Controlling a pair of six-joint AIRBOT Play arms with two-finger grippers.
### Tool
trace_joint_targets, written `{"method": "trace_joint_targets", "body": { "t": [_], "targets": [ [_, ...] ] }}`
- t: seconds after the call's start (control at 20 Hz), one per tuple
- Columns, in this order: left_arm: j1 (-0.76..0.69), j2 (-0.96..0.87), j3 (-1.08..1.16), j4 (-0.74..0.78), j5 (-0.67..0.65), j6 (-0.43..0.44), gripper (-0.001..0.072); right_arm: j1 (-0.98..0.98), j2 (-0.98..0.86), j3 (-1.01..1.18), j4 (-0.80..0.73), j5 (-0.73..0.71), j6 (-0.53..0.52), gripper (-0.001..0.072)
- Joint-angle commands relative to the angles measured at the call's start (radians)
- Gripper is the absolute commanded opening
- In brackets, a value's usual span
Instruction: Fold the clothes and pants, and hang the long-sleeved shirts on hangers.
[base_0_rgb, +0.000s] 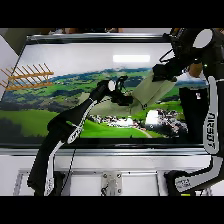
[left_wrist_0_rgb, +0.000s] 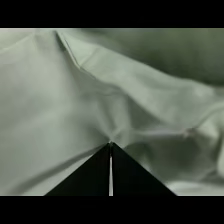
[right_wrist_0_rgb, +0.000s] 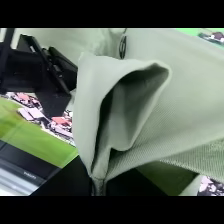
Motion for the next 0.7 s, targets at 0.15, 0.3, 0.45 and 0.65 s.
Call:
{"method": "trace_joint_targets", "body": {
  "t": [0.15,0.3,0.45,0.65],
  "targets": [
    [0.035,0.028,0.000,0.003,-0.009,0.002,0.0012,0.080,0.000,0.011,-0.006,-0.005,0.035,0.0014],
    [0.106,0.074,0.000,0.006,-0.043,0.026,0.0012,0.112,0.000,0.011,-0.002,-0.025,0.053,0.0014],
    [0.206,0.134,0.000,0.011,-0.092,0.062,0.0012,0.156,0.000,0.011,0.009,-0.067,0.076,0.0015],
    [0.364,0.225,0.000,0.011,-0.154,0.090,0.0012,0.239,-0.010,0.011,0.051,-0.173,0.093,0.0015]
  ]
}}
